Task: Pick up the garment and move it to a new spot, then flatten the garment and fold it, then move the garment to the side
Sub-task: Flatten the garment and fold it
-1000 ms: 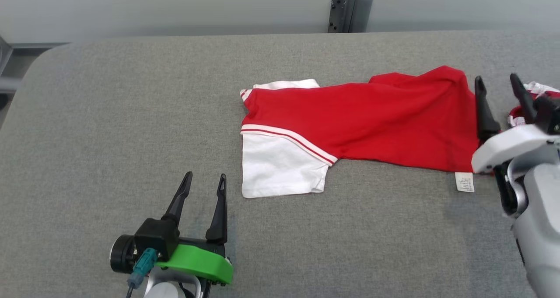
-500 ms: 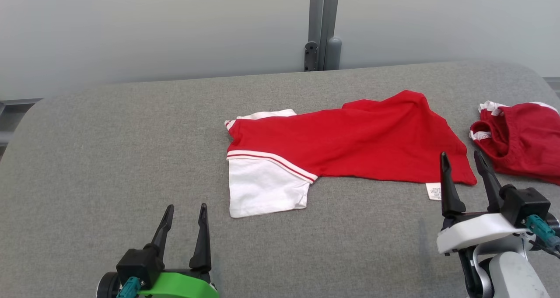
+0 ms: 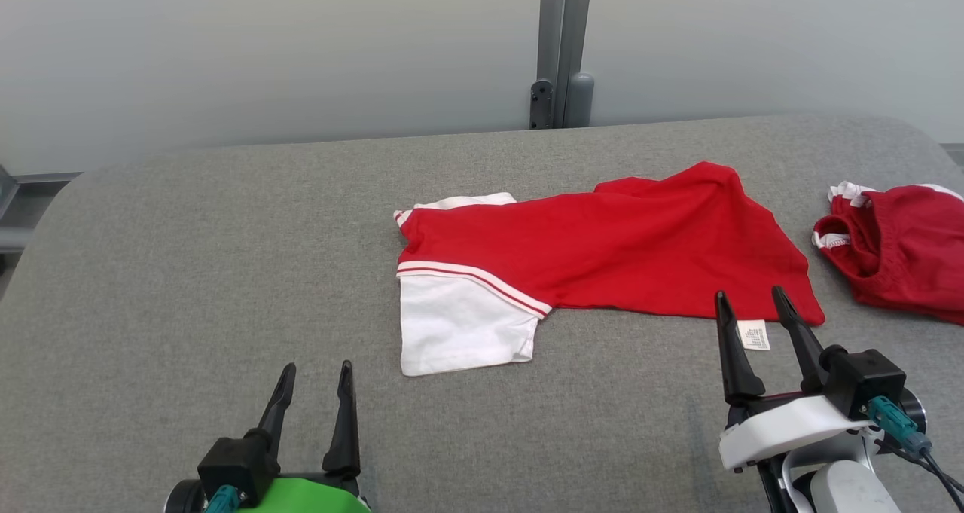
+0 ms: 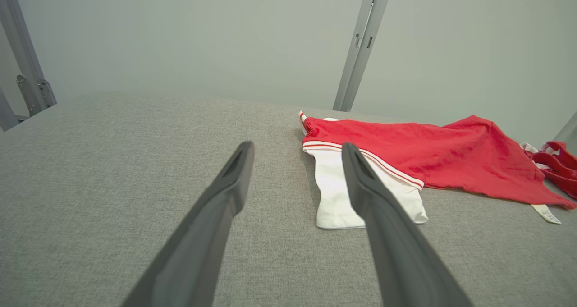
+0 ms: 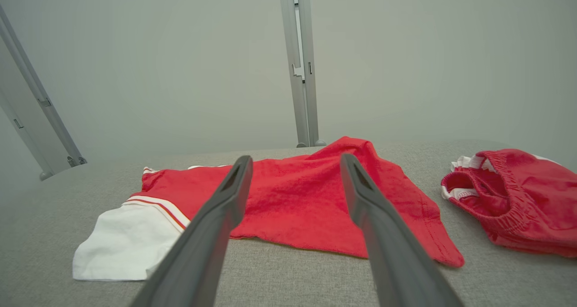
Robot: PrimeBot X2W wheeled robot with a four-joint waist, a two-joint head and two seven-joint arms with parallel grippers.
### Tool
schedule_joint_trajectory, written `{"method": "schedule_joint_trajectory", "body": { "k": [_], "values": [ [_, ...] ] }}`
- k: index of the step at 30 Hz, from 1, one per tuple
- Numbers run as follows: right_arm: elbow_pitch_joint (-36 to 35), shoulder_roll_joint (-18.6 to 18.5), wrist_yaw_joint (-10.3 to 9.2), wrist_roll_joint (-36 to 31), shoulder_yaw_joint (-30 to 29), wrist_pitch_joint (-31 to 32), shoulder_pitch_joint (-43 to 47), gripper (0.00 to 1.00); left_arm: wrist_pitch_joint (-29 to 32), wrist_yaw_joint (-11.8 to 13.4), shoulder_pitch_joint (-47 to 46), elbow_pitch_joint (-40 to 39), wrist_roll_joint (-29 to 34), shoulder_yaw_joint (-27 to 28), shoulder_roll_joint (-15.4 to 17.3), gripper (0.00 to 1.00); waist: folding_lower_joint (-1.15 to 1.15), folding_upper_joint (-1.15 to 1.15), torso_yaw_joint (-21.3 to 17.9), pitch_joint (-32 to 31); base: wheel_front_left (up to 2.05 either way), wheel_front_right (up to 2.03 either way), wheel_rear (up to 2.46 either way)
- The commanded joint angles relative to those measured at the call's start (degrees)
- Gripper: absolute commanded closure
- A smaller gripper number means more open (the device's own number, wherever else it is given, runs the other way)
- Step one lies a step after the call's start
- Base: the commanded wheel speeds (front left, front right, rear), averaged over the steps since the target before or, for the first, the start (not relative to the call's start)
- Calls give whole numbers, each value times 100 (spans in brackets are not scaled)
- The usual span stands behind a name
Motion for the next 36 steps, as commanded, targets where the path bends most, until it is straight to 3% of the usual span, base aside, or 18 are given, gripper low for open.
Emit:
{"method": "schedule_joint_trajectory", "body": {
  "k": [1, 14, 25, 36],
  "values": [
    [2, 1, -9, -49, 13, -14, 75, 0, -1, -10, 71, 5, 54, -1, 12, 0, 0, 0, 2, -1, 0, 0, 0],
    [69, 2, -9, -32, 74, -15, 27, 0, 4, -138, -120, 434, 206, -184, 25, 0, 0, 0, -62, 163, 0, 0, 0],
    [67, 0, -9, -89, 92, -15, -270, 0, 48, -278, -1040, 1552, 290, -432, 31, 0, 0, 0, -583, 839, 0, 0, 0],
    [29, 2, -9, -74, -3, -15, -410, 0, -2, -322, -1688, 2441, 60, -215, 64, 0, 0, 0, -931, 1184, 0, 0, 0]
  ]
}}
